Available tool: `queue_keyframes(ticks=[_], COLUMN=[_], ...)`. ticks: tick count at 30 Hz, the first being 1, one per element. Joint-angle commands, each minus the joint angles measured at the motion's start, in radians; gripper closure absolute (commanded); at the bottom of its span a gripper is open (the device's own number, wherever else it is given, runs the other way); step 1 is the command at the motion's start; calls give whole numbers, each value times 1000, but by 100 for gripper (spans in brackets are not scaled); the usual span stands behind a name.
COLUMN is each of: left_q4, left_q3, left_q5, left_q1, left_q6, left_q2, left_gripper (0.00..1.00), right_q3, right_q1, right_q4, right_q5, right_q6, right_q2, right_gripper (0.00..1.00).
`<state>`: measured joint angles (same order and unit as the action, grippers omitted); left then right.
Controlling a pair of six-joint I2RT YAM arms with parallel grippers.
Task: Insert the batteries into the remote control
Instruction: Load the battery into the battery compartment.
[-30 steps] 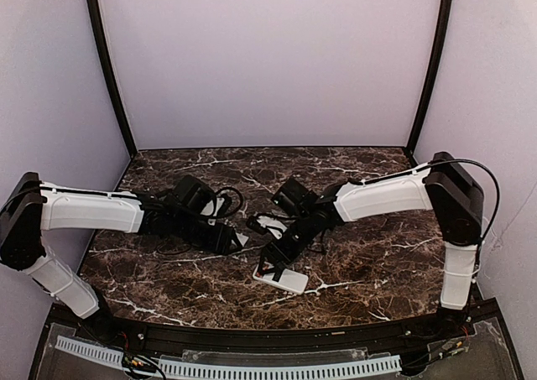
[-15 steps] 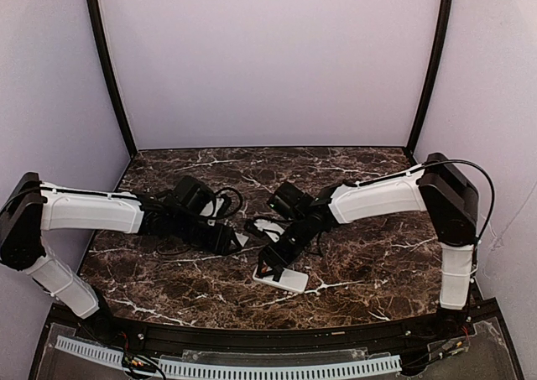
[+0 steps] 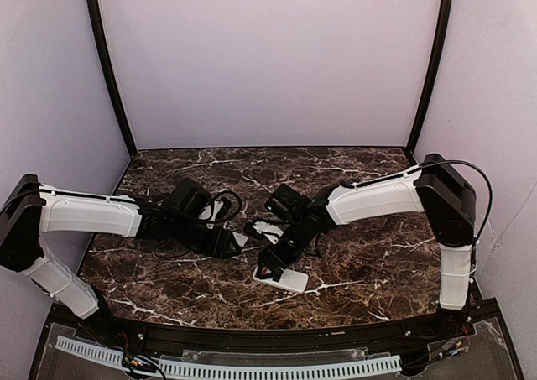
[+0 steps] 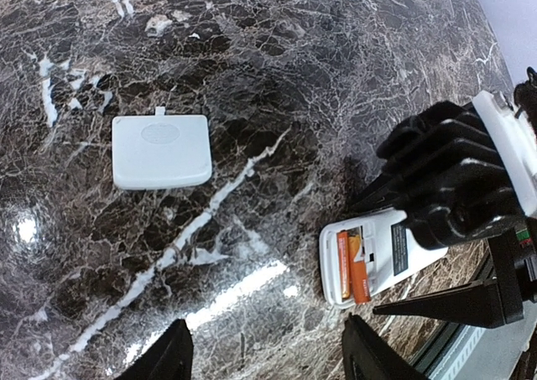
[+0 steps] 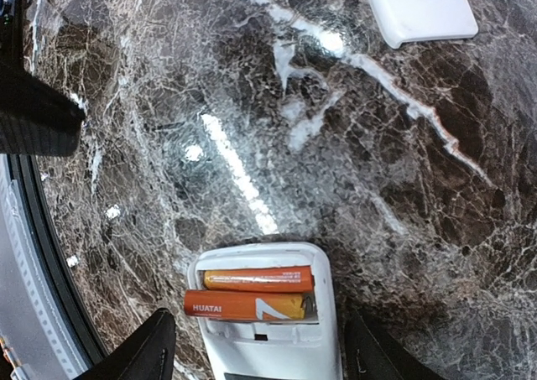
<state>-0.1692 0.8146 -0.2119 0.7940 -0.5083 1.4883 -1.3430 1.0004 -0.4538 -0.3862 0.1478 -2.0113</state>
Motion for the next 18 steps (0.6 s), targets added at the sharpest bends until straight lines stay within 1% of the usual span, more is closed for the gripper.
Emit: queue_keyframes(ticks=[1, 6, 10, 14, 18], left_q4=[7, 3, 1, -1, -5], left_q3=[-14, -15, -16, -15, -14], left_q5=[-6, 1, 5, 10, 14], left_q1=[-6, -6, -6, -6, -6], left_q6=[12, 13, 13, 17, 20], left_q2=[-25, -27, -26, -26, -26], left_gripper=[39, 39, 39, 39, 39], right_q3=[-26, -30, -34, -38, -38], right_q1=[11, 15, 16, 21, 30], right_q4=[-18, -30, -39, -51, -70], right_q5=[24, 45, 56, 72, 91], right_q6=[7, 11, 10, 7, 3], right_q2=[-25, -37, -41, -47, -52], right_gripper=[32, 33, 37, 37, 40])
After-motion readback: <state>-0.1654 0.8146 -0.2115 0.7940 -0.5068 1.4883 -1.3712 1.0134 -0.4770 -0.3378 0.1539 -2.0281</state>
